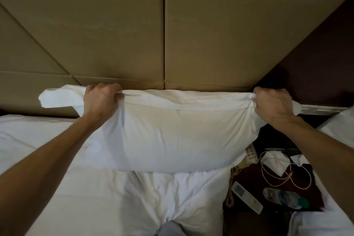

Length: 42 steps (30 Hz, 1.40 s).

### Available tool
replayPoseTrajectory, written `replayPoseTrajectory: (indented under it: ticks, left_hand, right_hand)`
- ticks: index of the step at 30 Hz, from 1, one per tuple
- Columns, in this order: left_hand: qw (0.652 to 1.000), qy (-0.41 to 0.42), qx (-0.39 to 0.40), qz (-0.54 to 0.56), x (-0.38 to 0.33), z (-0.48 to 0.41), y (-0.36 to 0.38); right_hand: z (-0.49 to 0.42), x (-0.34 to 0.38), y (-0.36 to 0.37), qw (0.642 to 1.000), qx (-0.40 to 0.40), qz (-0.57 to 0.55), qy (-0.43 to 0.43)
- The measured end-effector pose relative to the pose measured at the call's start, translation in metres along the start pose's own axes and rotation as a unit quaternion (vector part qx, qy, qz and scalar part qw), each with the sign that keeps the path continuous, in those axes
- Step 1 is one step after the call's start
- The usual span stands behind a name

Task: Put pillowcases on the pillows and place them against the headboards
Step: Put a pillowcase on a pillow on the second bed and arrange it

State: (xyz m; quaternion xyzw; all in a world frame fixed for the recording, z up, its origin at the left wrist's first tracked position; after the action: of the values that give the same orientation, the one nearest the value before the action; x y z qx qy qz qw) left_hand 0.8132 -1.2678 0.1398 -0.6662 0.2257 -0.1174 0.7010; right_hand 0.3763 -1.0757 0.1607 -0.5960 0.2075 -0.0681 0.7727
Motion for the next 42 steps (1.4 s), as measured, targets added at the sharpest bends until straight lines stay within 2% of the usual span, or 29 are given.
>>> replayPoseTrajectory:
  ticks: [5,8,19,28,31,37,42]
  left_hand:
    - [0.998,-0.053,0.033,0.022,0.015,0.000,0.053]
    - [0.998,-0.049,0.028,0.027,0.013,0.002,0.061]
    - [0.999,0.017,-0.037,0.017,-0.012,0.026,-0.010]
    - [0.997,0.044,-0.063,-0.019,-0.027,0.029,-0.070]
    - [0.996,0.057,-0.072,-0.024,-0.036,0.027,-0.084]
    - [0.995,0.048,-0.087,-0.021,-0.032,0.027,-0.096]
    - [0.996,0.043,-0.081,-0.016,-0.038,0.027,-0.083]
  right_hand:
    - [-0.006,0.019,0.033,0.999,0.037,0.010,0.006]
    - [0.001,0.018,0.042,0.999,0.035,0.007,0.012]
    - [0.043,-0.006,-0.013,1.000,0.024,0.016,0.001]
    - [0.070,-0.022,-0.059,0.999,0.046,0.009,0.006]
    - [0.072,-0.028,-0.075,0.997,0.074,0.027,0.004]
    - [0.073,-0.035,-0.095,0.998,0.066,0.018,-0.003]
    - [0.071,-0.035,-0.084,0.996,0.088,0.026,0.003]
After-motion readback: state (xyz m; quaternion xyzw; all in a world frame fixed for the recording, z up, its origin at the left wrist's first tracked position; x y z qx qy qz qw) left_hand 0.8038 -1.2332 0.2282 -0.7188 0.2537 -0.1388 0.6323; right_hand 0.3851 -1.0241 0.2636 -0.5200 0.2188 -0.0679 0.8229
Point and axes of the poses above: each hand's wrist, its own z-axis away from the middle knuckle, its own y-axis out of the palm, x = y × z, the point moved 10 cm from there along -z, towards the middle knuckle, and after that the axes turned 13 degrees about x, right-handed, at the moved point
